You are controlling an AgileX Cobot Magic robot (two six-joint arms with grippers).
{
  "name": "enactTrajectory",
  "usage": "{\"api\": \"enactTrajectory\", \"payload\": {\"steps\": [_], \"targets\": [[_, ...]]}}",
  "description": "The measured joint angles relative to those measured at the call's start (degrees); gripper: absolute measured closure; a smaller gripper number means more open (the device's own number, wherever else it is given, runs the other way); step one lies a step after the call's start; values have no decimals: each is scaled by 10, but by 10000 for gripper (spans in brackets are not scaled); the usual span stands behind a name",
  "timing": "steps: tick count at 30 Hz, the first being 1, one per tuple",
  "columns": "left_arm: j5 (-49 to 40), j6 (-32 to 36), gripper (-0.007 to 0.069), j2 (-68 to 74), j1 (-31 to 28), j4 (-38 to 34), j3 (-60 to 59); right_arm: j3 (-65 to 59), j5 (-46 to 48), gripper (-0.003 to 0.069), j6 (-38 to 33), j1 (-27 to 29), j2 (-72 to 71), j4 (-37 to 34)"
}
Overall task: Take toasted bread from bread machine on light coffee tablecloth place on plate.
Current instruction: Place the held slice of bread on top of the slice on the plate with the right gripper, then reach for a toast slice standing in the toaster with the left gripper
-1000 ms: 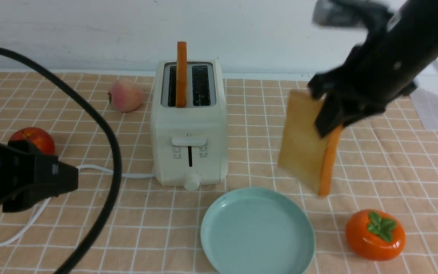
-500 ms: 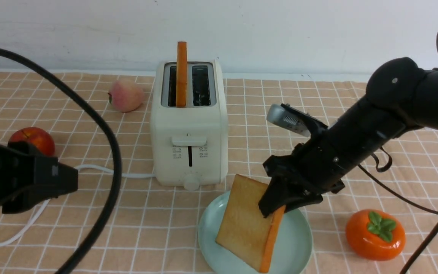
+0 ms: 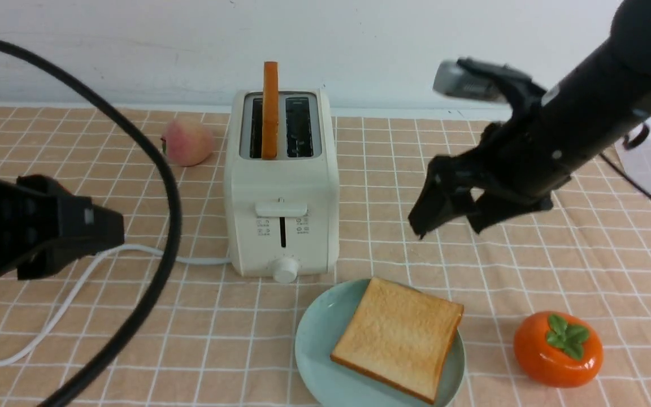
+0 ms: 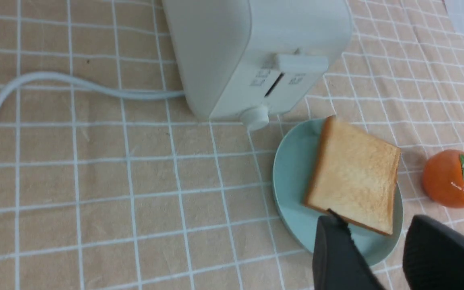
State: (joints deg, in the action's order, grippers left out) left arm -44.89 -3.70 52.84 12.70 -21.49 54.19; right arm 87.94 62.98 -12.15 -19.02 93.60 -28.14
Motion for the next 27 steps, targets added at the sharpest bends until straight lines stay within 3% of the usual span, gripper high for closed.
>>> {"api": "enactTrajectory", "payload": {"steps": [8,11,14,19,27], "targets": [[-46,10,200,141,39,9,152,10,-9,111,-12,-74,-103,11],[-42,-35,113,214,82,44,224,10,-12,142,-14,-97,-132,49],[-55,-117,50,299,116,142,319,10,-7,149,15,-99,-149,97],[-92,-218,42,433,139,276,447,10,20,152,80,-99,-166,178],[-89,-241,69,592,144,323,577,10,32,152,104,-99,-169,229]]}}
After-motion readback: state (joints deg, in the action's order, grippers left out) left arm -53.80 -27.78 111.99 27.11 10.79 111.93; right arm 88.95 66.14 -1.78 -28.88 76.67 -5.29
